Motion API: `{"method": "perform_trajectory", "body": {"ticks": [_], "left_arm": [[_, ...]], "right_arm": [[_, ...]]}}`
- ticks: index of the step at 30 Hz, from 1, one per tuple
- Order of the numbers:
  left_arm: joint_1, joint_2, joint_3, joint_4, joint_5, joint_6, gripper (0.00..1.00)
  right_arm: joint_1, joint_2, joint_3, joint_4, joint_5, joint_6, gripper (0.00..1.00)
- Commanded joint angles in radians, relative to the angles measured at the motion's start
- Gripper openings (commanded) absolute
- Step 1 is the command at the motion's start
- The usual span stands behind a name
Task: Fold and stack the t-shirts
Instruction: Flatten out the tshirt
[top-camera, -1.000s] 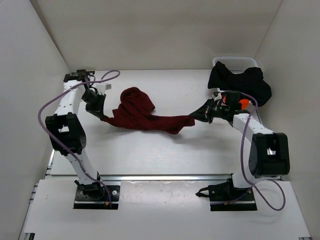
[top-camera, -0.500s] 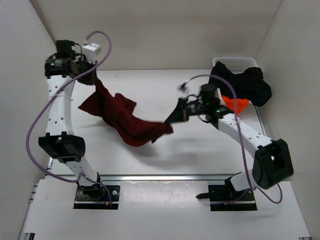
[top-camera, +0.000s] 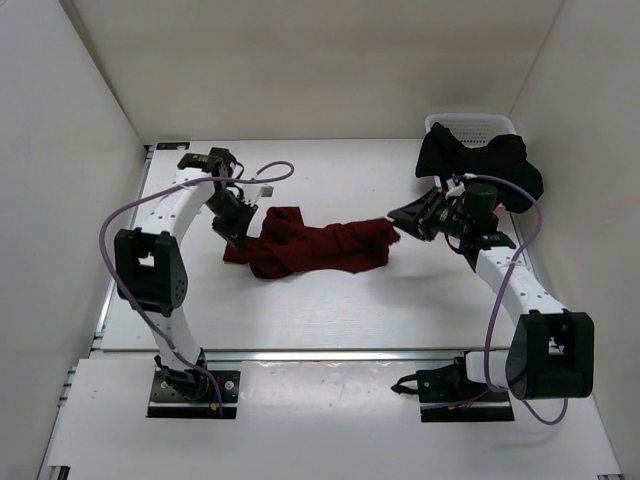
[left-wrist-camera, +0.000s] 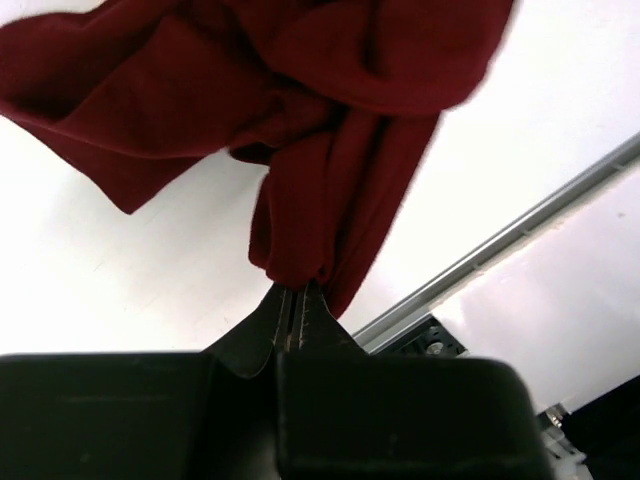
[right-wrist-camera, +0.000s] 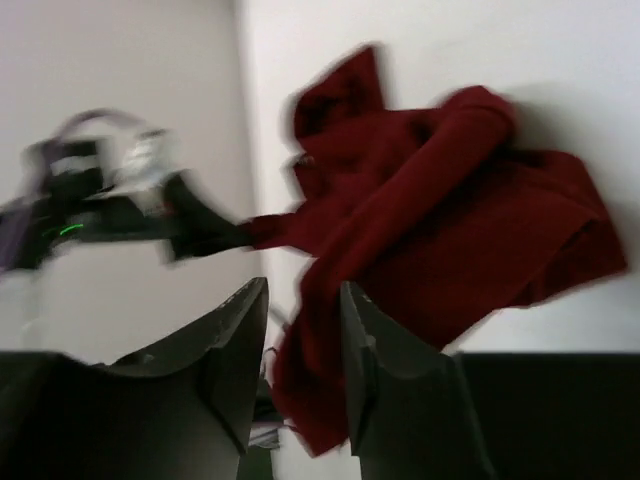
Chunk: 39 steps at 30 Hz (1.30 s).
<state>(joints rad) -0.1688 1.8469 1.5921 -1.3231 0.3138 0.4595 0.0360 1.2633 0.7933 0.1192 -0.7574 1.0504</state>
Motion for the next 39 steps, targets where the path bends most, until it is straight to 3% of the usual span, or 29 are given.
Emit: {"method": "perform_trajectory", "body": {"ticks": [1,2,3,4,7,11,14,20,25,27,33,35,37,38,39], "left_arm": [[0.026,-0.1,0.026,-0.002,0.047,0.015,0.0],[0.034,-0.103,0.032,-0.01,0.068,0.016,0.0],[0.035,-0.103,0.031,-0.008,0.074,0.01,0.0],[0.038,-0.112,0.028,-0.013,0.088,0.016,0.0],[0.017,-0.13,-0.013,0.005,0.094,-0.001,0.0],[0.002,-0.155,-0.06,0.03,0.097,-0.016,0.0],[0.018,-0.156,-0.076,0.036,0.108,-0.022,0.0],[0.048,-0.16,-0.081,0.047,0.102,-0.024,0.0],[0.068,-0.141,-0.092,0.053,0.103,-0.038,0.0],[0.077,-0.143,-0.098,0.048,0.099,-0.036,0.0],[0.081,-0.124,-0.092,0.048,0.11,-0.036,0.0],[0.086,-0.118,-0.081,0.045,0.111,-0.039,0.0],[0.081,-0.117,-0.083,0.05,0.111,-0.038,0.0],[0.084,-0.124,-0.084,0.044,0.11,-0.038,0.0],[0.083,-0.118,-0.087,0.044,0.11,-0.033,0.0]], "right_arm": [[-0.034,-0.047,0.029,-0.399,0.165,-0.263,0.37],[-0.035,-0.062,0.058,-0.488,0.202,-0.307,0.55],[-0.031,-0.071,0.076,-0.531,0.301,-0.402,0.82],[0.0,-0.08,0.116,-0.612,0.358,-0.494,0.87],[0.222,-0.074,0.211,-0.72,0.753,-0.713,0.9],[0.547,-0.009,0.222,-0.649,1.018,-0.989,0.95],[0.643,0.123,0.315,-0.694,1.19,-1.029,0.96],[0.68,0.315,0.343,-0.595,0.937,-1.266,0.86],[0.657,0.439,0.366,-0.533,0.678,-1.233,0.71],[0.691,0.478,0.365,-0.532,0.687,-1.259,0.64],[0.68,0.564,0.333,-0.487,0.711,-1.202,0.59],[0.668,0.577,0.33,-0.48,0.721,-1.181,0.45],[0.651,0.599,0.317,-0.464,0.685,-1.162,0.39],[0.651,0.597,0.325,-0.47,0.676,-1.158,0.3],[0.648,0.602,0.327,-0.464,0.69,-1.165,0.15]]}}
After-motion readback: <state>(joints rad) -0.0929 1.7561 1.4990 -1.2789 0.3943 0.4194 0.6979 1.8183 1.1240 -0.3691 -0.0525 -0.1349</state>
